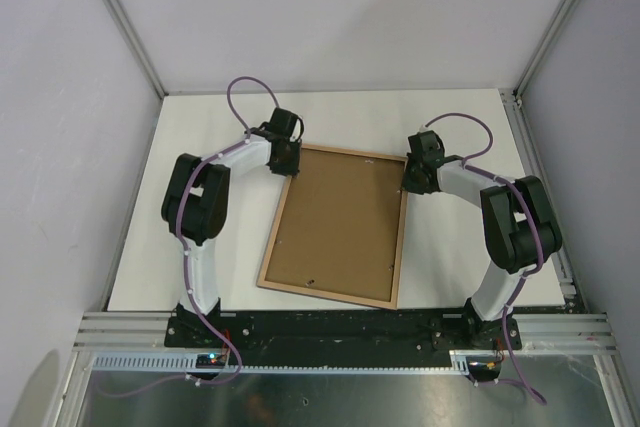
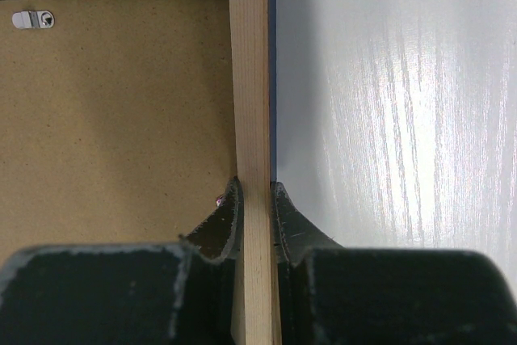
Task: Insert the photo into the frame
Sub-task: Press the fastener onto the backboard.
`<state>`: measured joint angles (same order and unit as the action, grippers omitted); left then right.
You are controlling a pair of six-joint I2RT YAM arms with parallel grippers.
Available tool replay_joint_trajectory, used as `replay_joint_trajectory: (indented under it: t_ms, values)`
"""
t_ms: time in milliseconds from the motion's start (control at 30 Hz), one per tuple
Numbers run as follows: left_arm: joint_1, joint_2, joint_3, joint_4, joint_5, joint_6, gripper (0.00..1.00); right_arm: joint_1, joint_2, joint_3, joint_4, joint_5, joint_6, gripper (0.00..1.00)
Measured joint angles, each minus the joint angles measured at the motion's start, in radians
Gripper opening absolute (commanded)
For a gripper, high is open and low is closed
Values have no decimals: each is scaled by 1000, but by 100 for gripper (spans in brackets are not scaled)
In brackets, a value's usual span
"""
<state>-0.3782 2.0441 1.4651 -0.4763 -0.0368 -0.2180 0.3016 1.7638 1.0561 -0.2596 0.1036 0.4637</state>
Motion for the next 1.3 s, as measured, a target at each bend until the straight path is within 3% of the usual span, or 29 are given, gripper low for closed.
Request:
replay_joint_trajectory:
  t_ms: [133,267,533,767,1033,1200,1300]
  values:
    - [2,0,0,0,7,13,34,-1,0,0,0,-3,0,2]
    - [2,0,0,0,7,22,43,-2,0,0,0,-5,0,3]
    - [6,0,-1,-1,8,39,42,-3,0,0,-1,-6,0,3]
    - [7,0,-1,0,25,47,31,-3,0,0,-1,-7,-1,3]
    - [9,0,-2,3,37,55,2,-3,0,0,-1,-7,-1,3]
    - [9,0,-2,3,42,79,0,-4,0,0,-1,-9,-1,5]
    - [9,1,1,3,45,95,0,-5,0,0,-1,-14,-1,15]
